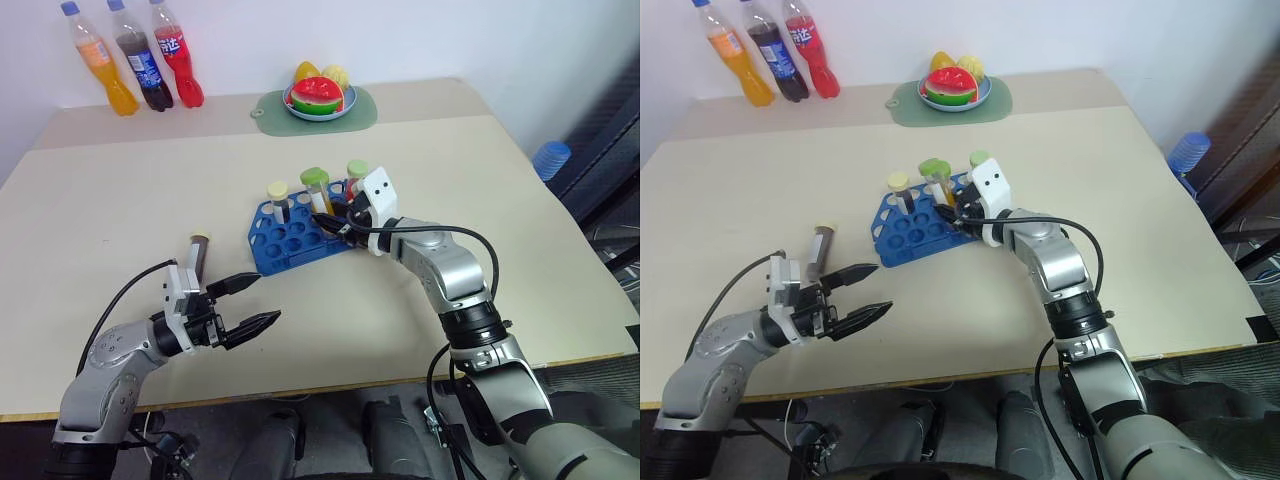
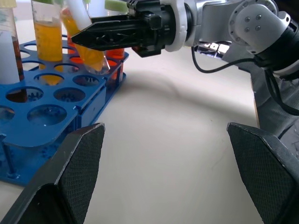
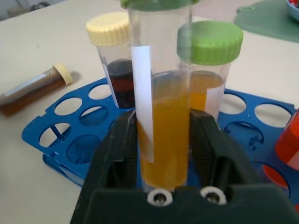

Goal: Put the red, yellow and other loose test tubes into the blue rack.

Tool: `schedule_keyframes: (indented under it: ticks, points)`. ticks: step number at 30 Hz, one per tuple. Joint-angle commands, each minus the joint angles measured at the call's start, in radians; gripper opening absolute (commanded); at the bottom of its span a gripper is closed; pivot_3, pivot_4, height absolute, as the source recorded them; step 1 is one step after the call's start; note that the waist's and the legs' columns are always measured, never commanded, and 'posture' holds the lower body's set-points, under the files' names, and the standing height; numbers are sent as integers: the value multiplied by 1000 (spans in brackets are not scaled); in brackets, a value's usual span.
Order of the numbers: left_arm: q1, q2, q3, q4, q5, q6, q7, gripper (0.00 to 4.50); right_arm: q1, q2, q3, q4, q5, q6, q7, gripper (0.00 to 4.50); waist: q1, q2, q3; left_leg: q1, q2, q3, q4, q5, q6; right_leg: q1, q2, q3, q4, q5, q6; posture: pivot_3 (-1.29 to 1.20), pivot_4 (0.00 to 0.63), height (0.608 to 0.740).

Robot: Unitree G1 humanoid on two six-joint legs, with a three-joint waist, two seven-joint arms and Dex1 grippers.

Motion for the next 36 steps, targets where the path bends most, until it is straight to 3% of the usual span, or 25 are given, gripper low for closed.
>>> schedule_keyframes:
  ticks: [1,5,9,10,23,26,36]
  points:
    - [3,0,12,-35,-5,-21,4,4332,-16,-1,1,-14,-8,-43,-2,2046,0,0,0,0,0,0,0,0,0,0,0,0,0,0,0,0,150,740]
    - [1,4,11,-34,-7,-19,3,4332,3,-6,-3,-24,-12,-55,-4,2046,0,0,0,0,0,0,0,0,0,0,0,0,0,0,0,0,150,740]
    - [-8,6,9,-27,-8,-17,-1,4332,10,-6,-7,-31,-14,-57,-11,817,1,0,0,0,0,0,0,0,0,0,0,0,0,0,0,0,150,740]
    - [-9,6,9,-26,-8,-17,-2,4332,11,-6,-8,-31,-17,-58,-15,770,1,0,0,0,0,0,0,0,0,0,0,0,0,0,0,0,150,740]
    - [-26,0,0,-13,-2,-17,-6,4332,77,-18,-28,-68,-44,-157,-62,770,4,0,0,0,0,0,0,0,0,0,0,0,0,0,0,0,150,740]
    - [-30,-2,-2,-10,-2,-17,-7,4332,143,-19,-17,-62,-64,-315,-62,770,5,0,0,0,0,0,0,0,0,0,0,0,0,0,0,0,150,740]
    - [-60,-4,-6,17,-1,-15,-18,4332,253,47,-42,55,-73,-595,-140,770,2,0,0,1,0,0,0,1,-1,1,0,0,0,0,0,0,150,740]
